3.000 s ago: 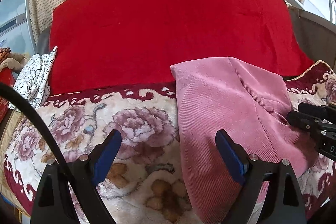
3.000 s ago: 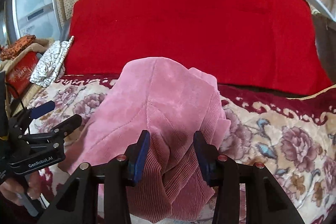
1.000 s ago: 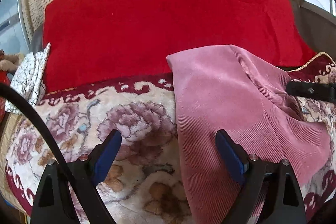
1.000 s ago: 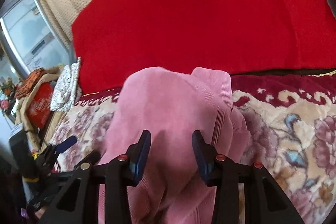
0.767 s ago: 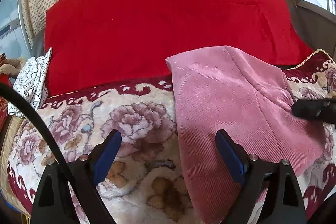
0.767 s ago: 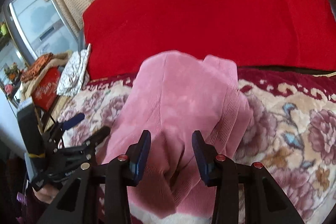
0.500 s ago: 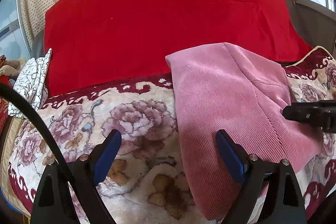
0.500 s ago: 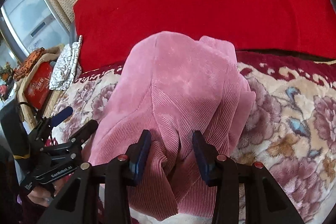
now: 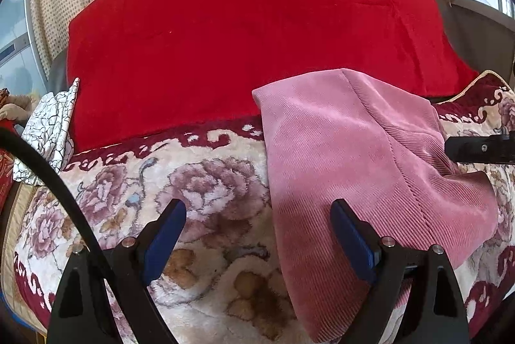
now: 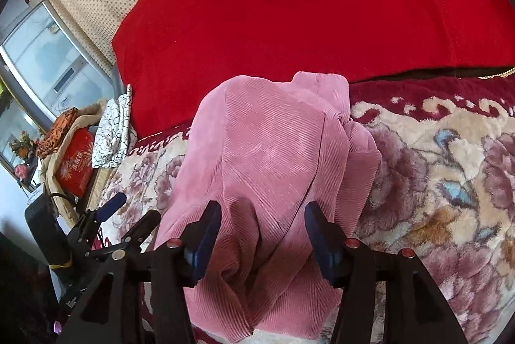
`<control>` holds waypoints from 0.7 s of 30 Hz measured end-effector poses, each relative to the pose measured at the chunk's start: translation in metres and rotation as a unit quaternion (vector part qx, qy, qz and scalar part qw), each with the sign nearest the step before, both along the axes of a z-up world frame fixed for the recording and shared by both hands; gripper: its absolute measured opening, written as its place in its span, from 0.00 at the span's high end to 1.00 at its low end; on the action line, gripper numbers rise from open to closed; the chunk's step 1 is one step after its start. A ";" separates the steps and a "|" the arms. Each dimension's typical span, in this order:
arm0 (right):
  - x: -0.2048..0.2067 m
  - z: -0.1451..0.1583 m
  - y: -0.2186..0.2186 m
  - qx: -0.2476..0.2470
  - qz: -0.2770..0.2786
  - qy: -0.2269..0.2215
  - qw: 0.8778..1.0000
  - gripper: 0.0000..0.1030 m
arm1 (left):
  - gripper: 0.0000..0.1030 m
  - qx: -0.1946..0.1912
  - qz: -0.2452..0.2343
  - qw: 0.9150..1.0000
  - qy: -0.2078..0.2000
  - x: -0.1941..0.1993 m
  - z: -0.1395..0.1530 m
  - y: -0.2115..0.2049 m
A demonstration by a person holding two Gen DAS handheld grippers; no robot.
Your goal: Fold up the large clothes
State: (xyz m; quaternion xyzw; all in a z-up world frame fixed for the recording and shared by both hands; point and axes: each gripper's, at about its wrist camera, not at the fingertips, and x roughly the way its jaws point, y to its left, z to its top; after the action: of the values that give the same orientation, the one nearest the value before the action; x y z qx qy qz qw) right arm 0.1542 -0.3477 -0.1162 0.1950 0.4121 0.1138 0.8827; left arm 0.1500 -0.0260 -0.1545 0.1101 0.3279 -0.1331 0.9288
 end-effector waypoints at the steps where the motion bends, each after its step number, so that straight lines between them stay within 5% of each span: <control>1: -0.001 0.001 0.000 -0.001 -0.002 -0.006 1.000 0.44 | 0.12 0.000 0.001 1.000 0.001 0.000 0.000 -0.001; 7: -0.003 0.000 0.007 -0.015 0.006 -0.014 1.000 0.44 | 0.11 0.004 0.000 1.000 0.007 0.002 -0.004 -0.002; 13: -0.001 -0.005 0.037 -0.109 0.009 -0.020 0.994 0.44 | 0.11 -0.002 0.005 1.000 0.009 0.004 -0.004 0.001; 21: -0.004 -0.001 0.046 -0.148 0.002 -0.031 0.988 0.44 | 0.11 -0.023 0.030 0.999 0.015 0.013 -0.003 0.016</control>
State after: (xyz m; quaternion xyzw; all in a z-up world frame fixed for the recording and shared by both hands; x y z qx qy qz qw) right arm 0.1497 -0.3022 -0.1172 0.0575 0.3969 0.0594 0.9141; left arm 0.1626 -0.0096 -0.1576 0.0769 0.3416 -0.1145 0.9297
